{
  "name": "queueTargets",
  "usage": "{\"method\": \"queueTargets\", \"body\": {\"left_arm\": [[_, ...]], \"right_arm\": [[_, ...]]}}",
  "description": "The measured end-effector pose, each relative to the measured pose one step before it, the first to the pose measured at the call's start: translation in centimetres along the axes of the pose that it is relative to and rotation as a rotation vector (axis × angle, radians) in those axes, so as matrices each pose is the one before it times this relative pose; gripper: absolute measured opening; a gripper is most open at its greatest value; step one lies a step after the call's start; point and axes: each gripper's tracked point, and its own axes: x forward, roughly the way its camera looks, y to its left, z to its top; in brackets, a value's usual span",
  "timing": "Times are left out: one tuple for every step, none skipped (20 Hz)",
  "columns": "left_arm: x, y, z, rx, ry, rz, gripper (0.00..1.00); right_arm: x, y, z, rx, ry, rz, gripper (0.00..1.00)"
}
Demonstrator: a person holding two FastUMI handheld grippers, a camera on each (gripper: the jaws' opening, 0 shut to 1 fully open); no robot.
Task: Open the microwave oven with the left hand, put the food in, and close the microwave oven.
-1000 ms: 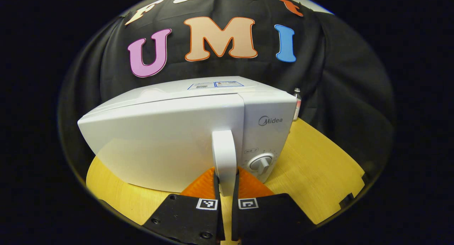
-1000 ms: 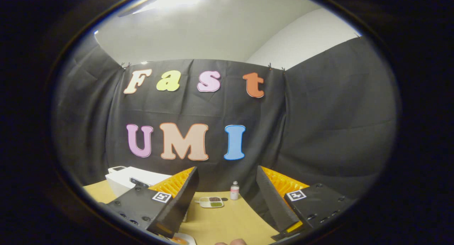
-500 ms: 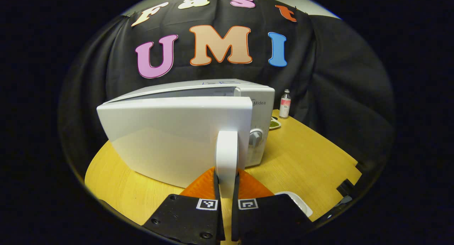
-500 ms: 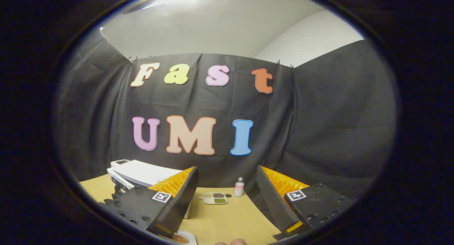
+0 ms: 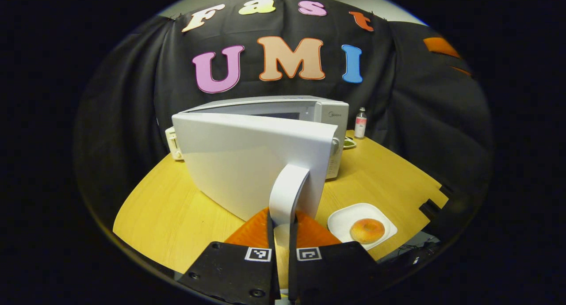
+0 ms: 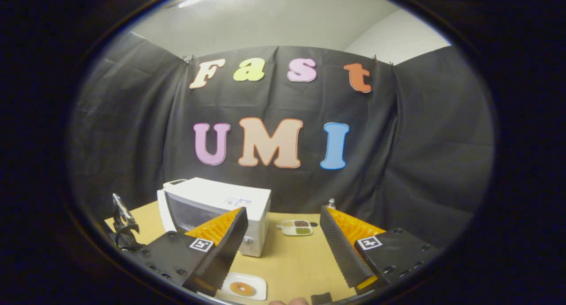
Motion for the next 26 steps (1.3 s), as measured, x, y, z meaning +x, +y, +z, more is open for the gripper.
{"method": "queueTargets", "body": {"left_arm": [[-0.708, 0.748, -0.374, -0.00623, 0.00210, 0.01545, 0.06], [-0.650, 0.800, -0.285, -0.00499, 0.00370, 0.01774, 0.06], [-0.510, 0.864, -0.394, -0.00781, 0.00284, 0.01921, 0.06], [-0.600, 0.911, -0.262, -0.01028, 0.00425, 0.01965, 0.06], [-0.632, 1.085, -0.280, -0.01327, 0.00034, 0.01933, 0.06], [-0.726, 1.192, -0.238, -0.00957, 0.00022, 0.02144, 0.06], [-0.513, 1.264, -0.316, -0.00893, 0.00103, 0.02282, 0.06], [-0.437, 1.401, -0.194, -0.01116, -0.00129, 0.02400, 0.06], [-0.474, 1.501, -0.222, -0.01222, -0.00109, 0.02471, 0.06], [-0.374, 1.517, -0.150, -0.01116, 0.00015, 0.02549, 0.06], [-0.195, 1.565, -0.247, -0.01013, -0.00002, 0.02393, 0.06], [-0.271, 1.196, -0.044, -0.02388, -0.00582, 0.00485, 0.05], [-0.200, 0.708, 0.079, -0.02058, -0.00167, -0.00754, 0.04], [-0.039, 0.611, -0.166, -0.00902, 0.00481, -0.00627, 0.04], [-0.064, 0.386, -0.131, 0.00171, -0.00164, -0.01054, 0.04], [0.046, 0.158, 0.079, 0.00812, -0.00216, -0.01090, 0.04], [-0.009, 0.067, 0.007, 0.00369, 0.00109, -0.01282, 0.04], [-0.090, -0.257, 0.008, -0.01178, -0.00179, -0.02552, 0.04], [-0.345, 0.281, 0.219, -0.02132, -0.00918, -0.00834, 0.08], [-0.323, -0.214, 0.256, -0.02902, -0.01262, -0.01861, 0.13], [-0.581, 0.091, 0.438, -0.02768, -0.01845, -0.00592, 0.33], [-0.370, 0.244, 0.263, -0.00389, -0.00142, -0.00083, 0.41], [-0.370, 0.348, -0.356, 0.01498, 0.00140, 0.01159, 0.65], [-0.679, 0.124, 0.217, 0.02002, -0.00003, 0.00040, 0.73], [-0.958, -0.044, 1.002, 0.01492, -0.01588, 0.00061, 0.80], [-0.992, -0.311, 1.264, 0.00545, -0.02597, -0.01777, 0.81]], "right_arm": [[0.095, 0.549, -0.544, 0.00074, 0.01277, 0.00991, 0.97], [0.058, 0.580, -0.521, 0.00058, 0.01064, 0.01050, 0.97], [0.066, 0.623, -0.384, 0.00009, 0.00946, 0.01070, 0.97], [0.016, 0.638, -0.397, -0.00037, 0.00829, 0.00969, 0.97], [-0.036, 0.676, -0.289, -0.00103, 0.00596, 0.01005, 0.97], [0.031, 0.716, -0.350, -0.00210, 0.00524, 0.00977, 1.00], [0.008, 0.748, -0.312, -0.00307, 0.00624, 0.01031, 1.00], [0.052, 0.770, -0.290, -0.00205, 0.00549, 0.01024, 1.00], [-0.091, 0.825, -0.304, -0.00104, 0.00525, 0.01061, 1.00], [-0.101, 0.813, -0.322, -0.00146, 0.00575, 0.00953, 1.00], [-0.113, 0.718, -0.339, -0.00281, 0.00643, 0.00855, 1.00], [-0.110, 0.645, -0.303, -0.00505, 0.00456, 0.00508, 1.00], [-0.136, 0.600, -0.215, -0.00553, 0.00364, 0.00346, 0.97], [-0.201, 0.526, -0.288, -0.00494, 0.00391, 0.00355, 0.97], [-0.113, 0.514, -0.217, -0.00310, 0.00406, 0.00362, 0.97], [-0.108, 0.410, -0.258, -0.00234, 0.00282, -0.00003, 0.97], [-0.237, 0.243, -0.219, -0.00386, 0.00262, -0.00248, 0.97], [-0.311, 0.265, -0.208, -0.00332, 0.00283, -0.00336, 0.97], [-0.216, 0.169, -0.126, -0.00356, 0.00132, -0.00382, 0.97], [-0.131, 0.106, -0.209, -0.00433, 0.00269, -0.00425, 0.97], [-0.136, 0.077, -0.160, -0.00381, 0.00329, -0.00164, 0.97], [-0.121, 0.038, -0.242, -0.00456, 0.00365, -0.00195, 1.00], [-0.110, 0.024, -0.220, -0.00394, 0.00420, -0.00001, 1.00], [-0.082, -0.011, -0.242, -0.00333, 0.00324, 0.00032, 1.00], [-0.030, -0.064, -0.387, -0.00520, 0.00689, -0.00155, 1.00], [-0.054, -0.266, -0.437, -0.00520, 0.00543, -0.00549, 0.97]]}}
